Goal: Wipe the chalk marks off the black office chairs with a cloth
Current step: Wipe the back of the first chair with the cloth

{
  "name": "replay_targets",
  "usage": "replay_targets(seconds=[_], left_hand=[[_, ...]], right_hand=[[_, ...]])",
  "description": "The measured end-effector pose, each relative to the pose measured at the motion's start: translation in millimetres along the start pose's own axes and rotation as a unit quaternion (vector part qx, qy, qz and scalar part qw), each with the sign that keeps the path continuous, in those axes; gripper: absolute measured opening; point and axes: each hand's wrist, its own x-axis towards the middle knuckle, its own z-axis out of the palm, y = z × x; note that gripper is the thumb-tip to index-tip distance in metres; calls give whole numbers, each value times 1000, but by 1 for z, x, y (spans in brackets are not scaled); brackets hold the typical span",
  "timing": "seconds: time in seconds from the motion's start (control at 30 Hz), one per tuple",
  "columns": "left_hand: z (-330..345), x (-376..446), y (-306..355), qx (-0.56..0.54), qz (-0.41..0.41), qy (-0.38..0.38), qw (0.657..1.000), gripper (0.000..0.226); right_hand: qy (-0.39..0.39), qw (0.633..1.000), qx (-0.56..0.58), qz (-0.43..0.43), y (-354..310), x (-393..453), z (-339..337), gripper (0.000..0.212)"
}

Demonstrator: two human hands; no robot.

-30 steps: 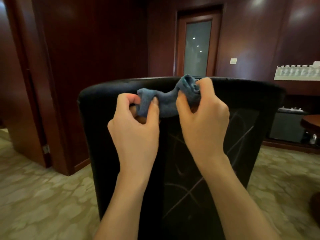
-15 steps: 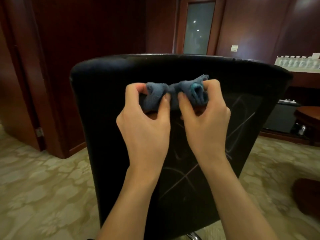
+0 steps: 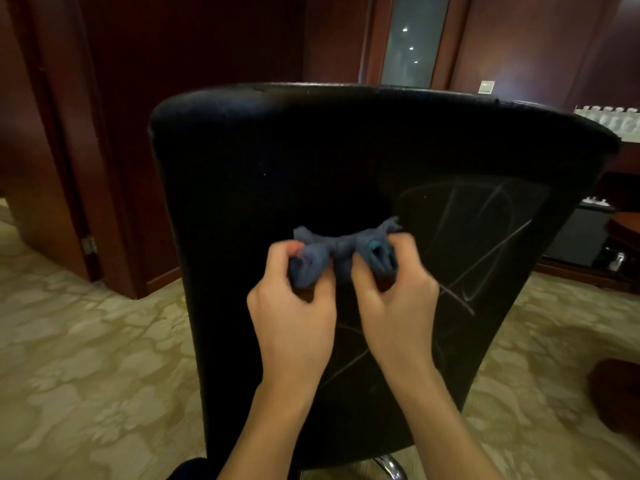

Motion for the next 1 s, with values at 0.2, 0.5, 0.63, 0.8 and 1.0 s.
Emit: replay_targets(seconds=[0.2, 0.5, 0.63, 0.8, 1.0], left_hand=[[10, 37, 43, -61, 95, -4, 994, 16], [1, -28, -46, 21, -46, -62, 997, 25], [-7, -62, -79, 99, -120, -91, 984, 30], [-8, -57, -66, 90, -98, -56, 990, 22], [-5, -10, -7, -18, 14, 11, 1000, 16]], right_hand=[[77, 991, -2, -105, -31, 45, -22, 16], [-31, 991, -93, 94, 43, -42, 10, 26], [-99, 969, -129, 188, 65, -85, 16, 20], [-96, 978, -97, 159, 55, -75, 13, 22], [13, 1000, 0, 24, 1, -13, 1, 23]])
